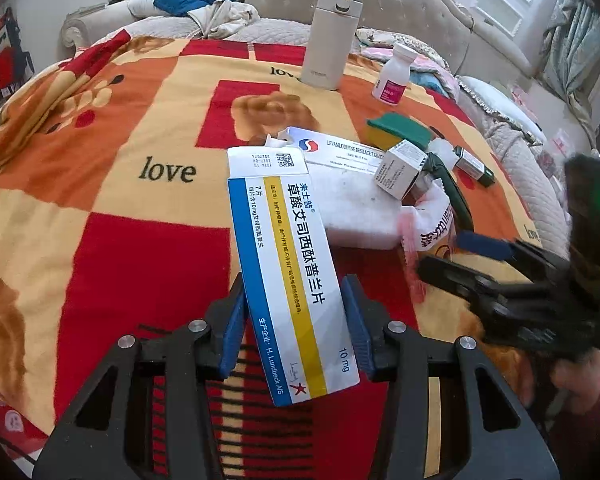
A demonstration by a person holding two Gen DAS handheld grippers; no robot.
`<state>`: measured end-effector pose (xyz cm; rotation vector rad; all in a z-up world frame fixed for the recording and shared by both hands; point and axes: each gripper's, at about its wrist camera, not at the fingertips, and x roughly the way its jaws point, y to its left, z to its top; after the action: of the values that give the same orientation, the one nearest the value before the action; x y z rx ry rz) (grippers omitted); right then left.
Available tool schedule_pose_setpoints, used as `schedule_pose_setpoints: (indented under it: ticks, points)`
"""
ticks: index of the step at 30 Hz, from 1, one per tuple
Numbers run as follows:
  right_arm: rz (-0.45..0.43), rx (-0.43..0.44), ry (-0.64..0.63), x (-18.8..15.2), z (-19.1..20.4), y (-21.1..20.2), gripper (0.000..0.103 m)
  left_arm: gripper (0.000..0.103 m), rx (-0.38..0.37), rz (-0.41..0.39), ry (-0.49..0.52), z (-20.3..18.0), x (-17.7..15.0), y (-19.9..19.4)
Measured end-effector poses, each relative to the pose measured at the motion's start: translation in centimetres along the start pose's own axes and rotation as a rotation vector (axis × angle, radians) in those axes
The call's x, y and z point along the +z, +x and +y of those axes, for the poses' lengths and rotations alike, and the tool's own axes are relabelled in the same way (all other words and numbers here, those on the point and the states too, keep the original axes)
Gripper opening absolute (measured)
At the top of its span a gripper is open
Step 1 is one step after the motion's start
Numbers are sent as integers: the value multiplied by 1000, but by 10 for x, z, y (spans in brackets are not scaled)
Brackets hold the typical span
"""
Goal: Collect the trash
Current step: 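Grasp the blue-white medicine box with the left tool while the right tool grasps the bizan snack bag, then carry the medicine box and snack bag over the black bin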
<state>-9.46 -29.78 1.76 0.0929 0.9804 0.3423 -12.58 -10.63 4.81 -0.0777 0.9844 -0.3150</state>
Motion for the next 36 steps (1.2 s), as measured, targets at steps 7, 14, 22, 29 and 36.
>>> schedule_pose_setpoints:
  ticks: [7,14,22,29,36]
  points:
    - [-23,18,9,0,-3,6,71,44,-24,10,-8,-5,-2,6]
    - [-57,-15,-31,-18,9,-29,61,44,-53,-10,9,-25,-1,0]
    - [-96,-89,7,-42,-5,-65,61,44,-68,-24,87,-62,-5,-3]
    - [-122,-141,65,-57,-32,-92,61,44,-78,-22,137,-93,-8,0]
    - [-147,-176,132,-73,-58,-113,61,44,-96,-19,191,-125,-11,2]
